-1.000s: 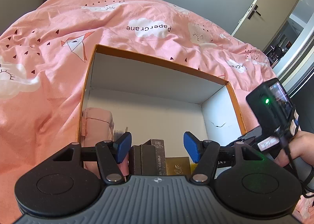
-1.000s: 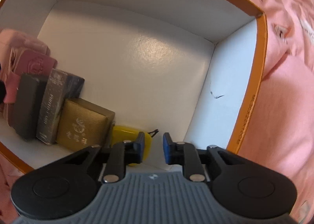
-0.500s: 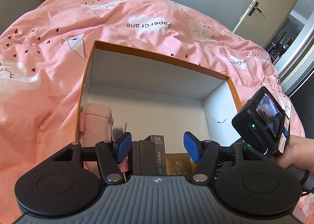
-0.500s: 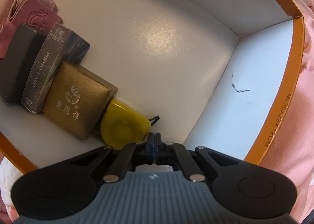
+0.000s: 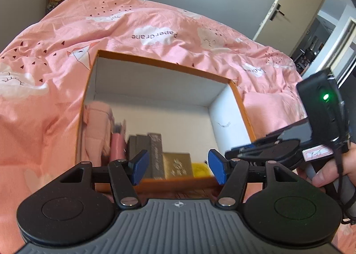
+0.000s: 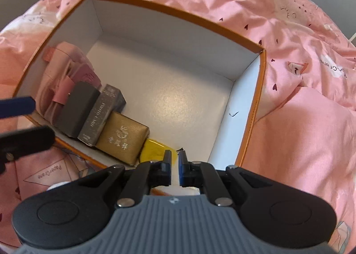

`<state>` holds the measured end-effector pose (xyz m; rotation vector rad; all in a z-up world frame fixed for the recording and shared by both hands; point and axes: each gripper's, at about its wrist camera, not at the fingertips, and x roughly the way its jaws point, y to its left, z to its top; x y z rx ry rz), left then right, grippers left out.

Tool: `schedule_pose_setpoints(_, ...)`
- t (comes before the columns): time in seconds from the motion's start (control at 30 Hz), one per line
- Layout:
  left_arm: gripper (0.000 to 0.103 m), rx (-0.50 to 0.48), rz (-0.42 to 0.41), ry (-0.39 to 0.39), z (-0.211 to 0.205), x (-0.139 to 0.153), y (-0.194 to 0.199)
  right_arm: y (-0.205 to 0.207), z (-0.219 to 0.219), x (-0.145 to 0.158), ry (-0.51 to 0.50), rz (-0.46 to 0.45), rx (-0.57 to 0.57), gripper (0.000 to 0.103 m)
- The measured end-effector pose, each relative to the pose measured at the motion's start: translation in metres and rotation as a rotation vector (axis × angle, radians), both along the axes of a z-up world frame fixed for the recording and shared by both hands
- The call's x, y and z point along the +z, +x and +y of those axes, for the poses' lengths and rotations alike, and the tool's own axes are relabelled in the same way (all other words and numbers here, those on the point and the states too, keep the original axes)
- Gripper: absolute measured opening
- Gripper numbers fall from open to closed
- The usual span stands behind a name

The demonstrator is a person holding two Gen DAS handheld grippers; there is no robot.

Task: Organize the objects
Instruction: 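Open the left tool beside the boxes while the right tool lowers the tape measure and opens, then move both open tools back toward the plush toys and white glasses case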

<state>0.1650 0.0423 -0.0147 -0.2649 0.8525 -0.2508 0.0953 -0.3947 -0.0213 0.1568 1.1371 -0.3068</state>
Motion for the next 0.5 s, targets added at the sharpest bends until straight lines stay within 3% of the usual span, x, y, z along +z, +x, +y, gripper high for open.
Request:
schedule_pose_setpoints(0.03,0.071,-0.005,0.001,-0.003,-0.003,0.0,-0.005,-0.01,-0.001,0.008,0.003,-0.037,-0.007,0.007)
schedule_pose_setpoints(0.07,0.072,-0.008,0.001,-0.006,-0.006,0.001,-0.011,-0.009,0.04,0.015,0.007,-0.079,-0.025,0.008)
schedule_pose_setpoints(0.27,0.071,-0.022,0.011,-0.011,-0.016,-0.002,-0.036,-0.036,0.071,0.025,-0.006,-0.255,-0.101,0.024)
schedule_pose_setpoints(0.37,0.071,-0.01,0.03,-0.018,-0.017,-0.007,-0.049,-0.056,0.083,0.016,0.0,-0.317,-0.136,0.026)
schedule_pose_setpoints(0.43,0.071,-0.006,0.053,-0.032,-0.015,-0.011,-0.054,-0.07,0.093,0.011,-0.015,-0.369,-0.162,0.031)
schedule_pose_setpoints(0.5,0.071,0.005,0.08,-0.041,-0.011,-0.016,-0.059,-0.084,0.103,0.009,-0.04,-0.419,-0.175,0.042)
